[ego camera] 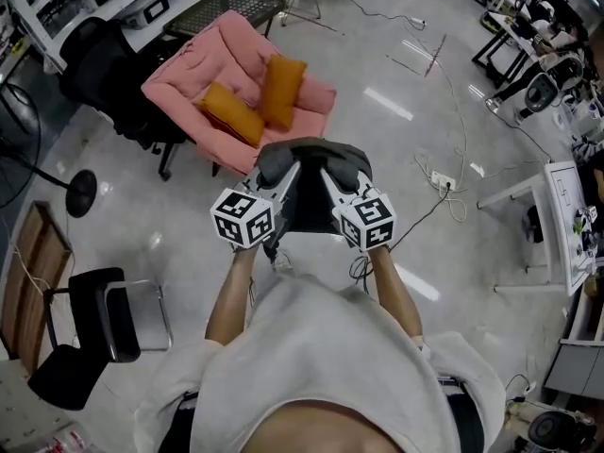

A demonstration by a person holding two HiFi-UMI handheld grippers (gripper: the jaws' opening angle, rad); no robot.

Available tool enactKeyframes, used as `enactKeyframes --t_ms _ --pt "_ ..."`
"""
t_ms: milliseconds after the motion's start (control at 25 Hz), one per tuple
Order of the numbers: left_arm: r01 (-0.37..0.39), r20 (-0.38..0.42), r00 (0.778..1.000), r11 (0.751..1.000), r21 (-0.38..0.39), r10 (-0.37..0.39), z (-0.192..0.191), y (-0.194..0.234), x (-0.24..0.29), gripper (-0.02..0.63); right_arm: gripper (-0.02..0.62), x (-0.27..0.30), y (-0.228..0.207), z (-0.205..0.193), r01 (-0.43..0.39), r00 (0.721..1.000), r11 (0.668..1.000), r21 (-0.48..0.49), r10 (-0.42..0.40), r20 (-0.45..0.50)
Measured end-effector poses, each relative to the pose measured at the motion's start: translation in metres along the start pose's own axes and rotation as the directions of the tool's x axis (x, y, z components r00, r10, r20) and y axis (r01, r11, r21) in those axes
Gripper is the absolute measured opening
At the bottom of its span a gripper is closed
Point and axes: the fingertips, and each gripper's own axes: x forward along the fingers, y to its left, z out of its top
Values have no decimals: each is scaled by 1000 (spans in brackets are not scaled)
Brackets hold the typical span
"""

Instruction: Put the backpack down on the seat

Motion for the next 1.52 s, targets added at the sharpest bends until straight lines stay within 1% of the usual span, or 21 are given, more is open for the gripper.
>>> enactKeyframes --t_ms 360,600,920,1240,1520 --pt "60 18 998 997 42 -60 54 79 44 32 12 81 -41 51 62 998 997 -42 -61 25" --pt "90 20 996 993 74 -92 74 120 67 32 12 124 -62 71 106 994 993 -59 -103 43" --pt "118 -2 993 991 61 -118 77 149 88 32 12 154 -81 72 130 991 991 -34 -129 32" --pt "107 -9 994 993 47 -107 78 177 114 32 12 182 -104 72 125 992 991 -56 -124 19" --pt "84 -22 996 996 38 -83 82 208 158 32 12 215 -144 74 100 995 994 -47 -99 12"
